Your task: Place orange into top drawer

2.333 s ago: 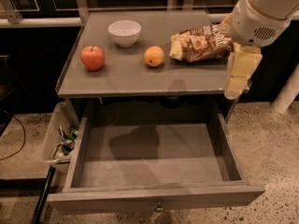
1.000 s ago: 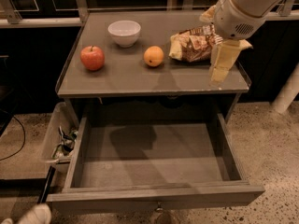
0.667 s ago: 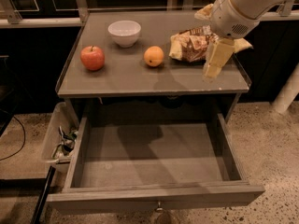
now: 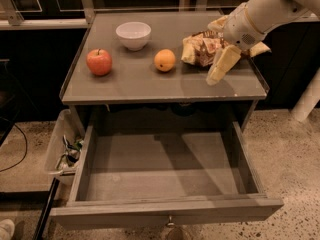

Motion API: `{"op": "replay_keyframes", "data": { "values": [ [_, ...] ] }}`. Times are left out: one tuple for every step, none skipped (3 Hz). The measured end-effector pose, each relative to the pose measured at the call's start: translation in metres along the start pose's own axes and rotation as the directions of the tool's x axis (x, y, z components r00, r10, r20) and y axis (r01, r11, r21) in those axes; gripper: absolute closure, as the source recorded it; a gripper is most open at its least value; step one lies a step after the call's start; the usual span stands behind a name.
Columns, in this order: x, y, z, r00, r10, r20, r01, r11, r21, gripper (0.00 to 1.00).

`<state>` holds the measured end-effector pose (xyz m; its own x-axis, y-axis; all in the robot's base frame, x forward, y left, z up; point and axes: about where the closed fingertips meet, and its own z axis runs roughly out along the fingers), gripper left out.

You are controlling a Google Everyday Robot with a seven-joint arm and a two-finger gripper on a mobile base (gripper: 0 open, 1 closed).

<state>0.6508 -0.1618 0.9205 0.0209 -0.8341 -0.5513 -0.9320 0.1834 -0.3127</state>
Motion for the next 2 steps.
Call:
{"op": "replay_keyframes", "data": {
  "values": [
    [-0.0008, 0.0006, -0.0007, 1.0, -0.002, -0.002, 0.002, 1.0, 0.0, 0.0],
    [-0.002, -0.0022, 0.0071, 0.999, 0.004, 0.037, -0.005, 0.9997, 0.025, 0.0]
  ]
}}
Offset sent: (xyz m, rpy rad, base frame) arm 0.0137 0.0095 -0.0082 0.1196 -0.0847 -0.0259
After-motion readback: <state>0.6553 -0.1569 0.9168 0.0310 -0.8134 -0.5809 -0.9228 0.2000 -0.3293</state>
